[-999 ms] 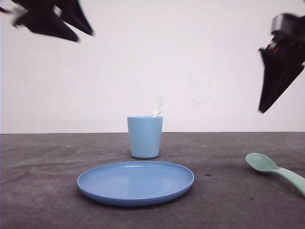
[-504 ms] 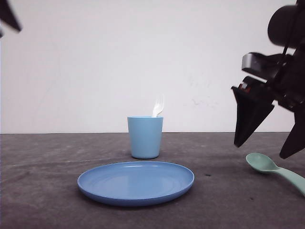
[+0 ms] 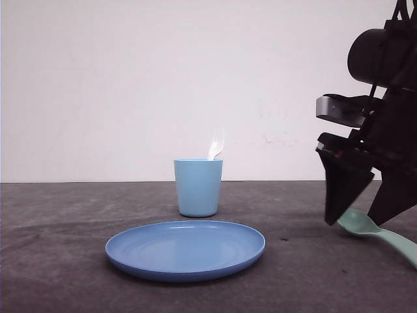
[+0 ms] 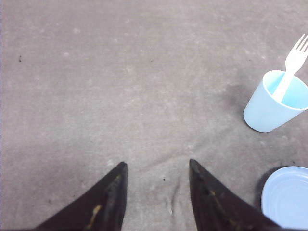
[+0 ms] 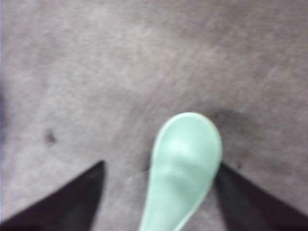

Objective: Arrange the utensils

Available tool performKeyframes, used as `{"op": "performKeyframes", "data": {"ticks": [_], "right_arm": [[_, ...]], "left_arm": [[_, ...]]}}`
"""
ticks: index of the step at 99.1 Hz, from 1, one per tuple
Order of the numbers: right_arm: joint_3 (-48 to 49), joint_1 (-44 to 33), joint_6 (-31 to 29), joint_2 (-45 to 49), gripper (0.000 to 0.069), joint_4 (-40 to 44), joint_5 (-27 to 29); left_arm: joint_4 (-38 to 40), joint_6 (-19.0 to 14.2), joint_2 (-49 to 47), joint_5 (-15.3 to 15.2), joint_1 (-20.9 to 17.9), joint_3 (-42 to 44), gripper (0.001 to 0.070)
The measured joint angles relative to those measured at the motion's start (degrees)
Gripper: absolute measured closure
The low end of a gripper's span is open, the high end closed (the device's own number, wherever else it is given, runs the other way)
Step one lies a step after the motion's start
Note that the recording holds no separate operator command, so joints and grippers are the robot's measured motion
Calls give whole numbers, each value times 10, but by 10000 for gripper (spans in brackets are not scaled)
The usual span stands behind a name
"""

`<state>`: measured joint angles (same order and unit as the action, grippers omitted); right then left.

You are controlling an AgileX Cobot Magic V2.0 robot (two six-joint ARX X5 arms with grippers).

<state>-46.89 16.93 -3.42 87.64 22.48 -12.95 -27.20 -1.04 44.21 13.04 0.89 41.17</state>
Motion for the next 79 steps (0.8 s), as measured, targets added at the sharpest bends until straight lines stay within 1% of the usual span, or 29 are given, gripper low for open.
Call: {"op": "performKeyframes", "data": {"ticks": [12,26,32,37,52,67,79], "right_arm": [[0,0,0,5,389,-1,11],[0,0,2,7,545,-1,11],[0,0,2,7,592,-1,11],[0,0,2,7,619,-1,11],[0,0,2,7,665,-4,12],[0,5,2,7,667,-29,9],[0,16,-6,-1,667,-79,-6]], "left_arm": [[0,0,0,0,0,0,481],[0,0,0,0,0,0,481],[0,0,0,0,0,0,481],[0,0,0,0,0,0,481],[0,0,0,0,0,0,481],[0,0,0,0,0,0,481],[0,0,0,0,0,0,481]]}}
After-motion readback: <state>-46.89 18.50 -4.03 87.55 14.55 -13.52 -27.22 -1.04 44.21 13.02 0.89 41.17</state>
